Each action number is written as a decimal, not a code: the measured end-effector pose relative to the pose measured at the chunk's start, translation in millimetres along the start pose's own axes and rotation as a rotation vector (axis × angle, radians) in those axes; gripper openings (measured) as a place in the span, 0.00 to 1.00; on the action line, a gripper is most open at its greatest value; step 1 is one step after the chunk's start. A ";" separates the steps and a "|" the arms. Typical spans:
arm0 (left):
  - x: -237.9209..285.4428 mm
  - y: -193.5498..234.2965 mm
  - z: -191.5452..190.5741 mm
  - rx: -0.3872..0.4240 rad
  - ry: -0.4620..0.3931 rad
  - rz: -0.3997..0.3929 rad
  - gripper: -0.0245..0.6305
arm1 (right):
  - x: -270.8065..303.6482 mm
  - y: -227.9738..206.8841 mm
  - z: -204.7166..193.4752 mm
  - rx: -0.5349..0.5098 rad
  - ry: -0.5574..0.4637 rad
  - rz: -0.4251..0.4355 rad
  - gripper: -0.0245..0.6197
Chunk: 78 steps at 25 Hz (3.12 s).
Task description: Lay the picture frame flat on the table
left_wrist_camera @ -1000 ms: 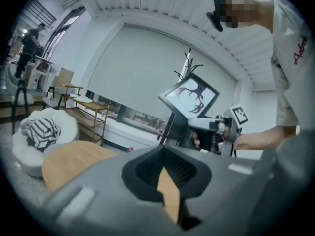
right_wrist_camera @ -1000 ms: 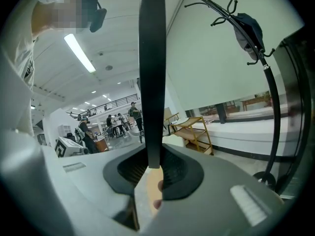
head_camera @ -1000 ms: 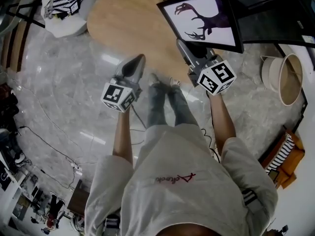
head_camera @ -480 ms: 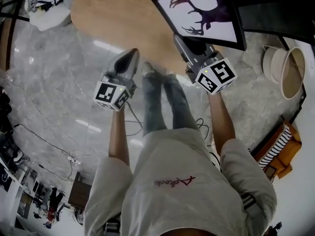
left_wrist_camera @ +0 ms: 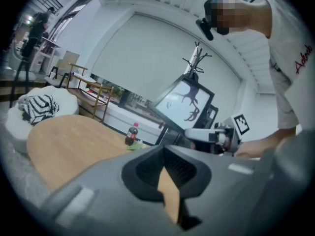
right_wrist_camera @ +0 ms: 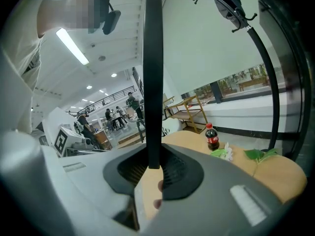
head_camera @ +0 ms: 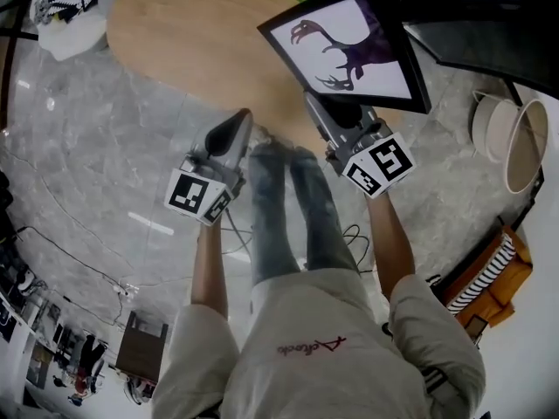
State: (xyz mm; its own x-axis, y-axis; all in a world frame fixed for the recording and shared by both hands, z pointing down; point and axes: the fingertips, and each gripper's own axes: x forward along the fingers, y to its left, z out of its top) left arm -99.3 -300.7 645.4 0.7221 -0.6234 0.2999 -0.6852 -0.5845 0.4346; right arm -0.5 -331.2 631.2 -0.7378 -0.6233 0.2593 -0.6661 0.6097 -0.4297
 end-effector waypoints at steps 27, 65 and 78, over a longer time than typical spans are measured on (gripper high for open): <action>6.3 60.5 -111.1 -0.074 0.120 0.028 0.04 | 76.3 -74.5 -167.9 0.206 0.094 -0.040 0.15; 7.0 94.6 -111.4 -0.122 0.109 0.057 0.04 | 107.8 -116.3 -215.1 1.011 -0.154 -0.047 0.15; 8.4 90.0 -114.6 -0.131 0.109 0.067 0.04 | 110.6 -117.1 -230.1 1.185 -0.181 -0.039 0.15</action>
State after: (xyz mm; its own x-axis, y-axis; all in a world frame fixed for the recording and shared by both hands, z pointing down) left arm -143.9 -299.1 784.3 0.6862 -0.5943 0.4195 -0.7189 -0.4662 0.5155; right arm -29.3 -358.8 909.2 -0.6300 -0.7489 0.2055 -0.1021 -0.1824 -0.9779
